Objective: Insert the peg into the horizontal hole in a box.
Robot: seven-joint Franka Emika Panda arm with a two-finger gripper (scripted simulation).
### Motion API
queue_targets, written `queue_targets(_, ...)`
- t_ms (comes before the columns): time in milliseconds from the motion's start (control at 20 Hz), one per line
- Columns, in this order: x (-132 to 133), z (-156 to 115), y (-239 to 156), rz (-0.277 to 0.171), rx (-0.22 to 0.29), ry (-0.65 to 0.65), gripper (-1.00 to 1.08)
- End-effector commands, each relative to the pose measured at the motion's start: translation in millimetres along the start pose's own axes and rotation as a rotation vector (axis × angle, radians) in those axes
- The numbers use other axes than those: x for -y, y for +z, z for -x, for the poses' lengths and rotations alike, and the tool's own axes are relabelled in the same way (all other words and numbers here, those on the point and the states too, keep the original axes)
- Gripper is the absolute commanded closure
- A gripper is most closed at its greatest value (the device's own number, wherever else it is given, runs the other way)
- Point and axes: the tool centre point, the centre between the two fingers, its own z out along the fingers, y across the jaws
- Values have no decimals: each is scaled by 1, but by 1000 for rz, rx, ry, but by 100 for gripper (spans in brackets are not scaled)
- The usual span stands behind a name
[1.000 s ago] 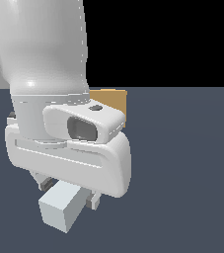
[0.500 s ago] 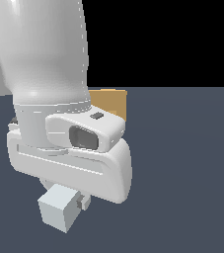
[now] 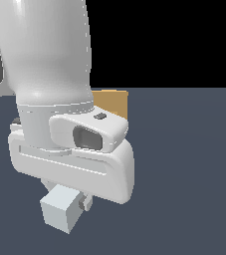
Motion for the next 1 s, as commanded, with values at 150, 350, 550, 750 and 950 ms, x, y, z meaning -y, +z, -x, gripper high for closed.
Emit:
queue_targets(150,-10,-27,-4,2,-1,-64,108)
queue_targets(350,-21,-59,-9,2,0,-143,108)
queue_targets(550,-31,-105,-15,3,0,-254,108)
queue_targets(750,-37,-162,-23,3,0,-389,108)
queue_targets(950,-35,-212,-29,3,0,-506,108)
